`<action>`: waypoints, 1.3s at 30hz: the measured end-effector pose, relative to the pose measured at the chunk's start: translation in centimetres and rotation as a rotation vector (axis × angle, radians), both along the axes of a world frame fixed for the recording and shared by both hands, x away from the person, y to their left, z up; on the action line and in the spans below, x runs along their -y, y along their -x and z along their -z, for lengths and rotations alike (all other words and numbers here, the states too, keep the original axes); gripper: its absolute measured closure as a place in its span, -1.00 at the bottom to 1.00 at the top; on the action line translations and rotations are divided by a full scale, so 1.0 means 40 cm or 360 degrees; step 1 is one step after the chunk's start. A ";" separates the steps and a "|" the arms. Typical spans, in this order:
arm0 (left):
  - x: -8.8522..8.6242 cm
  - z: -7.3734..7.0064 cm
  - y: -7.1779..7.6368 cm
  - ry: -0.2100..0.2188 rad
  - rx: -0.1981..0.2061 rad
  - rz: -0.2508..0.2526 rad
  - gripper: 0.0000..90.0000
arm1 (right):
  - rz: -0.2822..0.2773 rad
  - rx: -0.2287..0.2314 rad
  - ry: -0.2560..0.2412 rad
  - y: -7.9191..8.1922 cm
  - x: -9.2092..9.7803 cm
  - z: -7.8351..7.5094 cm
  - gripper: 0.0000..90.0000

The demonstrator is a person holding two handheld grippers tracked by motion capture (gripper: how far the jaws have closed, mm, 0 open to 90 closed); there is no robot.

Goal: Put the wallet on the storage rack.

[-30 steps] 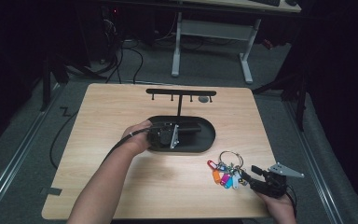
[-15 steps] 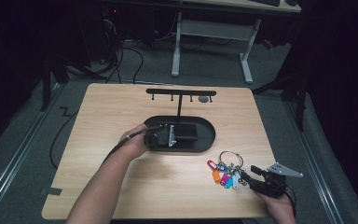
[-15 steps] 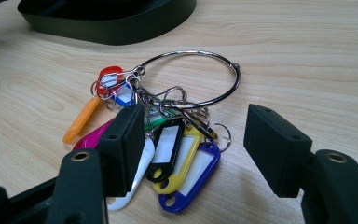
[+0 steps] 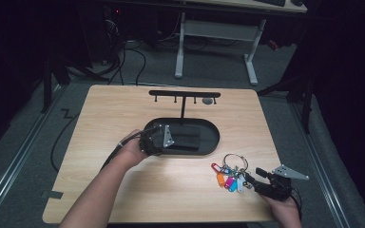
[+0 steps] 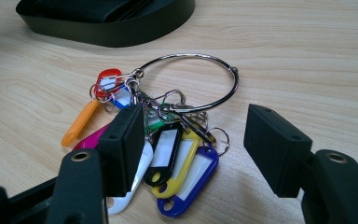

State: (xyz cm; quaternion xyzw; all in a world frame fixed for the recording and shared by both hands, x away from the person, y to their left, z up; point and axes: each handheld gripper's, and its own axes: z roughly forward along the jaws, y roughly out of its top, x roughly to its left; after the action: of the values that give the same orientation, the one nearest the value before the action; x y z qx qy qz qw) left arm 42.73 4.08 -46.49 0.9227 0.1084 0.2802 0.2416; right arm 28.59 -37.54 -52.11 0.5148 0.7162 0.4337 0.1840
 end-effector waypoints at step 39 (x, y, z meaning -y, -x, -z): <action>-0.292 0.126 0.325 0.0738 -0.0345 -0.0444 -0.08 | 0.0002 0.0008 0.0036 -0.005 -0.009 -0.001 -0.12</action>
State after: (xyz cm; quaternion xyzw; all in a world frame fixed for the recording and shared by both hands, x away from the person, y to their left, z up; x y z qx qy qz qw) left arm 29.72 15.76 -51.53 0.8436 0.3205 0.1783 0.3922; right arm 28.80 -37.19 -52.07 0.5122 0.7203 0.4266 0.1919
